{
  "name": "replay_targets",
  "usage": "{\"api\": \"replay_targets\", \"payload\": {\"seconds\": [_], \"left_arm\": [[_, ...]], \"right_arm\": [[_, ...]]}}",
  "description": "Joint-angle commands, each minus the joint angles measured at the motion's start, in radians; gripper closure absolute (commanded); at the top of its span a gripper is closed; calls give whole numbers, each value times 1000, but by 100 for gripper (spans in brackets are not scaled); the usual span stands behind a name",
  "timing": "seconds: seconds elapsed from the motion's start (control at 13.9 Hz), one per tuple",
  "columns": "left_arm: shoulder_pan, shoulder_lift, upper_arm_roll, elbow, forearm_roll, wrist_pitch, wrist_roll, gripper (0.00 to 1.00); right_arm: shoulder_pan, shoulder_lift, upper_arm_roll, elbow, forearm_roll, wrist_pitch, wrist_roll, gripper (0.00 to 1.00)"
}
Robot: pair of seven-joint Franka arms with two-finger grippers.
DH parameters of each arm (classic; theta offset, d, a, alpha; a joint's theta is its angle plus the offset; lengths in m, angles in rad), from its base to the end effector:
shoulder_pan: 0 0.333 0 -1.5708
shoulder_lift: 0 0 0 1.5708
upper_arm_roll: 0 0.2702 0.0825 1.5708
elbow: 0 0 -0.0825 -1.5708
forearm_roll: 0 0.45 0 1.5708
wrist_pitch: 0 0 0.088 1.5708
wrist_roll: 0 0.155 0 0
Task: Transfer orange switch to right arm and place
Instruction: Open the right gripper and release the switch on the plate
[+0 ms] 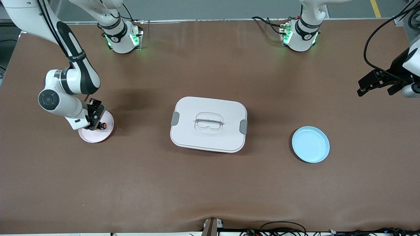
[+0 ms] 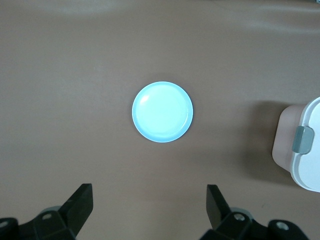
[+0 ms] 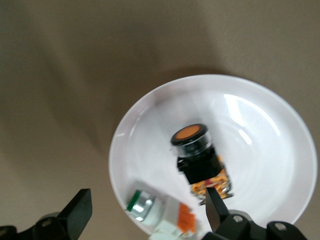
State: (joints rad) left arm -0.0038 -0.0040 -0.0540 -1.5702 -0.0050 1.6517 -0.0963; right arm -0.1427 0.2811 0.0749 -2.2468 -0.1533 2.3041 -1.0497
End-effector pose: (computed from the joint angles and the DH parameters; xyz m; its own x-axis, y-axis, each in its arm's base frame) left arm 0.6309 -0.0373 0.5412 0.9957 0.0391 0.0845 0.0381 -0.9992 0.0130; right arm 0.5314 -0.0410 0.0793 0.4376 0.8830 -0.1698 0.8718 -0.4629 -0.1603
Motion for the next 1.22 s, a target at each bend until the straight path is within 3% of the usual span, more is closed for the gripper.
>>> {"api": "replay_targets", "payload": {"seconds": [0.0,0.72,1.15], "left_arm": [[-1,1,0,16,10,-12,15,0],[-2,3,-1,16,11,-13,15,0],[1,3,-1,16,11,-13,15,0]], "right_arm": [[40,-43,-1,15,40,-110,141,0],[66,-57,-4,278,115,-541,618,0],[54,-77,-12,455,121,-738,732,0]]}}
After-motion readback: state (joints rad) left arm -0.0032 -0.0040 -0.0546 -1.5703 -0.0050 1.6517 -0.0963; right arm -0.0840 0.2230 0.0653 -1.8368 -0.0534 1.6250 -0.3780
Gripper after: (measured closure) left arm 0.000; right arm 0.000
